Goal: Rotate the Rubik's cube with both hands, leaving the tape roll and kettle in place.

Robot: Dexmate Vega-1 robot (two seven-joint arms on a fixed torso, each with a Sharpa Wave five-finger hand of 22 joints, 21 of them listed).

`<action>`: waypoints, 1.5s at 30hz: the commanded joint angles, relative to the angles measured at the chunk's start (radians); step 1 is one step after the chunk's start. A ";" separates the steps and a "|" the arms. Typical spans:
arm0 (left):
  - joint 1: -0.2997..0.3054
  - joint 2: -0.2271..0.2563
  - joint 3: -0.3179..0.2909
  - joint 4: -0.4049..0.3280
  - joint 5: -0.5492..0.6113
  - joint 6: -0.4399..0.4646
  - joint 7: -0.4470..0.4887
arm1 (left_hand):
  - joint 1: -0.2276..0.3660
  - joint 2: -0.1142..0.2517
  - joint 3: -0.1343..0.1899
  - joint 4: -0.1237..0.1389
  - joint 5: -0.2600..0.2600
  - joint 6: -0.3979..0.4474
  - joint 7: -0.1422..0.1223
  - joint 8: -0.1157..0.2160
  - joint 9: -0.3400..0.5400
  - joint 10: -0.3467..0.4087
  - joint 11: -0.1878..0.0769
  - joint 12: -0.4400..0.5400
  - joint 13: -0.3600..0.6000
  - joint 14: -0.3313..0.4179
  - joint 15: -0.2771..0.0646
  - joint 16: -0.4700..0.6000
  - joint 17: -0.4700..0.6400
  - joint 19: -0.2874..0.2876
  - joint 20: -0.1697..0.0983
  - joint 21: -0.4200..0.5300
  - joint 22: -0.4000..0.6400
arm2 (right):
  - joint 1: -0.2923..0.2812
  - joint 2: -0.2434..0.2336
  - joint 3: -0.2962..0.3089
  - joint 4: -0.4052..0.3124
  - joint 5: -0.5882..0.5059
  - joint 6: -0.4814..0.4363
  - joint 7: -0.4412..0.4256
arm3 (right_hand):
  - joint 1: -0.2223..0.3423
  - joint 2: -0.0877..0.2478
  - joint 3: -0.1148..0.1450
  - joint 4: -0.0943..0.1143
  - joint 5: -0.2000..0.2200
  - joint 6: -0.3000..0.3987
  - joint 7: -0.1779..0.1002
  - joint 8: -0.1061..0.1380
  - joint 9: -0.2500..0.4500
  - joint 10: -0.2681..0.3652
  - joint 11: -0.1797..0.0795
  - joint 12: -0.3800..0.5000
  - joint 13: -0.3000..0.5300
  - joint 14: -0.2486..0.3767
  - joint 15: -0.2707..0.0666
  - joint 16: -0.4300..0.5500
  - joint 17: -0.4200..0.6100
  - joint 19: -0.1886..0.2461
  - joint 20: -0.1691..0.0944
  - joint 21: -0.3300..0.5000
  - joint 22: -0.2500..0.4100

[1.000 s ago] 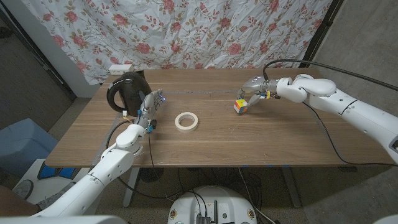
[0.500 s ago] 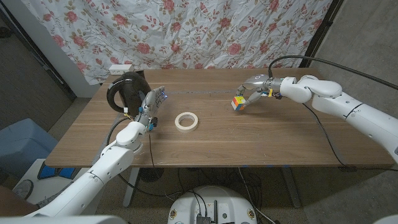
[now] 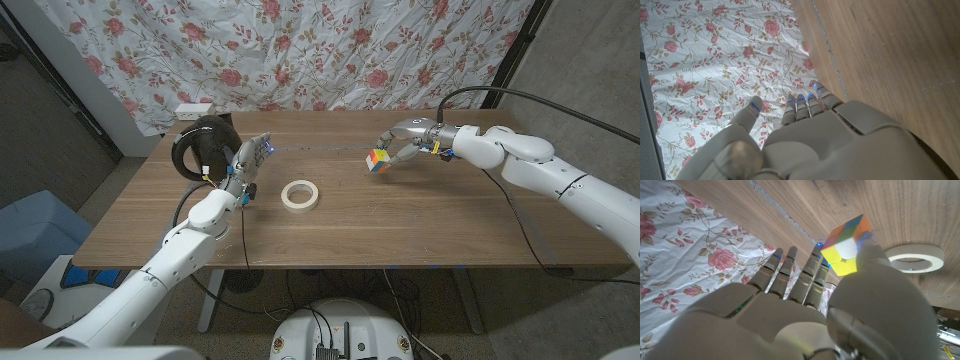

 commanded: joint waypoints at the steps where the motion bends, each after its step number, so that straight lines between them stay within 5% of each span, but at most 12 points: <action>1: -0.014 0.001 0.014 -0.022 0.030 0.011 0.008 | 0.012 0.082 0.005 -0.001 0.005 0.011 -0.001 0.002 0.002 0.010 0.000 0.005 0.004 0.007 -0.001 0.003 0.002 0.008 0.003 0.004 0.001 | -0.045 0.021 0.035 -0.007 0.092 -0.015 -0.037 | -0.003 0.015 -0.003 -0.001 0.003 0.021 -0.010 0.009 0.003 0.017 -0.001 -0.004 0.002 0.014 -0.142 0.005 0.003 0.006 -0.003 -0.001 0.003; 24: -0.027 0.009 0.036 -0.078 0.112 0.023 0.045 | 0.018 0.077 0.007 -0.014 0.004 0.035 -0.001 0.008 0.003 0.024 0.003 0.008 0.004 0.014 -0.004 0.004 0.000 0.016 0.007 0.006 0.001 | -0.115 0.068 0.057 -0.047 0.179 -0.140 -0.110 | -0.011 0.022 -0.014 -0.002 -0.002 0.037 -0.010 0.015 0.000 0.037 0.000 -0.004 0.006 0.023 -0.142 0.012 0.003 0.012 -0.001 -0.001 0.003; 38: -0.042 0.043 0.059 -0.125 0.270 0.058 0.107 | 0.022 0.075 0.004 -0.026 0.002 0.083 -0.037 0.019 0.003 0.037 -0.006 0.011 0.004 0.023 -0.018 0.005 0.000 0.027 0.010 0.008 0.001 | -0.133 0.110 0.064 -0.062 0.256 -0.249 -0.142 | -0.018 0.024 -0.019 -0.001 -0.005 0.044 -0.010 0.017 -0.001 0.043 0.000 -0.007 0.006 0.024 -0.138 0.014 0.003 0.012 0.004 -0.002 0.003; 45: -0.043 0.024 0.074 -0.118 0.352 0.033 0.152 | 0.025 0.077 0.005 -0.031 0.003 0.106 -0.047 0.023 0.003 0.039 -0.010 0.010 0.004 0.026 -0.024 0.005 0.000 0.035 0.008 0.009 0.001 | -0.141 0.120 0.069 -0.068 0.308 -0.273 -0.158 | -0.021 0.026 -0.022 0.000 -0.006 0.050 -0.010 0.019 -0.002 0.045 0.000 -0.009 0.006 0.024 -0.137 0.014 0.002 0.012 0.007 -0.002 0.003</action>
